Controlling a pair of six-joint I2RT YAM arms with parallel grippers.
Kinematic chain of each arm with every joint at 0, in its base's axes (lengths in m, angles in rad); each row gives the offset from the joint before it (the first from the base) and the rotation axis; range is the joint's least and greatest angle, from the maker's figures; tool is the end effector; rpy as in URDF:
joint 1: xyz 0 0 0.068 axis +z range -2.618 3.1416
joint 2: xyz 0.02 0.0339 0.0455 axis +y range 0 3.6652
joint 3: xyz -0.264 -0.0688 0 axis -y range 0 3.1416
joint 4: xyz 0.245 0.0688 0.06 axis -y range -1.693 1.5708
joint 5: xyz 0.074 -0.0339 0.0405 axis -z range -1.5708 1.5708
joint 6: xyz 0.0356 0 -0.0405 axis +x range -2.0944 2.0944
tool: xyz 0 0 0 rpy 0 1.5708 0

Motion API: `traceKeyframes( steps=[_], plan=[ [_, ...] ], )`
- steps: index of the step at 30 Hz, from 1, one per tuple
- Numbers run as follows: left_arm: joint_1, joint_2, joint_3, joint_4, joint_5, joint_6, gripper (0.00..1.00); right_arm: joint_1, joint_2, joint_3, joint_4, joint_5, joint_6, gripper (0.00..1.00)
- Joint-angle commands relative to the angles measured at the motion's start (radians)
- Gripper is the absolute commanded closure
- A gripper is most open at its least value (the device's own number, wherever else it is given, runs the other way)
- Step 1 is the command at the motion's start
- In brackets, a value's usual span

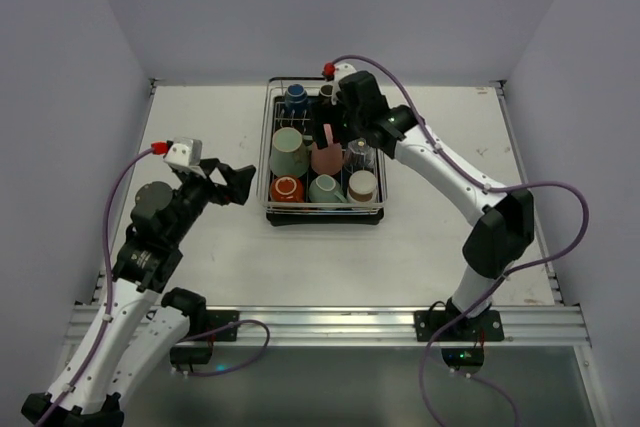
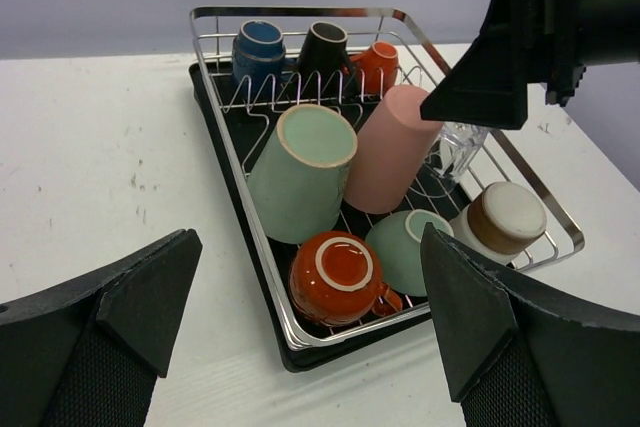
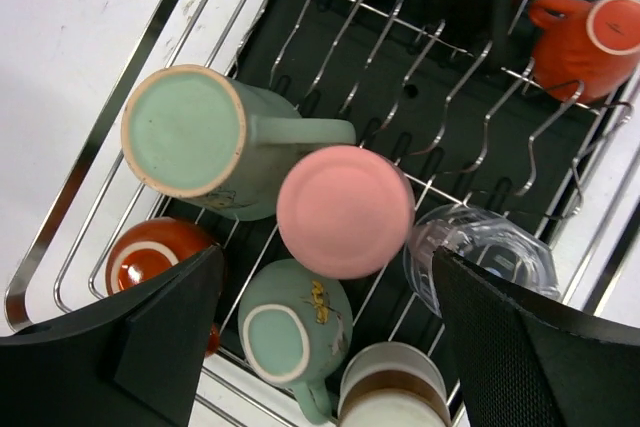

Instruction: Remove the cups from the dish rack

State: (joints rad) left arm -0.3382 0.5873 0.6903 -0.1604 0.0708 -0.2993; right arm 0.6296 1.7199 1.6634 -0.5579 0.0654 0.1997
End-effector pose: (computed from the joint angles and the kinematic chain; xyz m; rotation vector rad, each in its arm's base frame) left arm 0.1379 -0.0512 0.3384 0.0875 1.6537 -0.5454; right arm 0.3220 0.2317 0.3575 -0.4350 2.1684 0.3956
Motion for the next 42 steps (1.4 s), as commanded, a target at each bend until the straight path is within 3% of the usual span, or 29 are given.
traceKeyframes(
  steps=[1,6,17,20,21,24,32,38,42],
  plan=[
    [-0.012,0.002,0.044,-0.024,-0.035,0.008,0.00,0.009,0.039,0.087,0.006,0.005,-0.040,0.12],
    [-0.016,0.003,0.044,-0.024,-0.037,0.009,0.00,0.009,0.121,0.125,-0.005,0.040,-0.048,0.10],
    [-0.018,0.009,0.041,-0.019,-0.031,0.006,0.00,0.009,0.222,0.162,-0.019,0.079,-0.036,0.17],
    [-0.018,0.011,0.040,-0.013,-0.029,0.000,0.00,0.010,0.204,0.147,0.010,0.094,-0.026,0.53],
    [-0.018,0.012,0.040,-0.010,-0.029,0.000,0.00,0.013,0.193,0.139,0.019,0.103,-0.022,0.56],
    [-0.018,0.020,0.041,0.007,-0.017,-0.012,0.00,0.015,0.113,0.128,0.075,0.142,-0.008,0.68],
    [-0.018,0.097,0.109,0.033,0.127,-0.112,0.00,0.016,-0.143,0.079,0.125,0.169,0.007,0.72],
    [-0.018,0.170,0.123,0.140,0.372,-0.282,0.02,0.012,-0.436,-0.210,0.311,0.070,0.154,0.75],
    [-0.018,0.212,0.074,0.333,0.498,-0.432,0.06,-0.014,-0.600,-0.454,0.515,-0.093,0.346,0.75]
  ],
)
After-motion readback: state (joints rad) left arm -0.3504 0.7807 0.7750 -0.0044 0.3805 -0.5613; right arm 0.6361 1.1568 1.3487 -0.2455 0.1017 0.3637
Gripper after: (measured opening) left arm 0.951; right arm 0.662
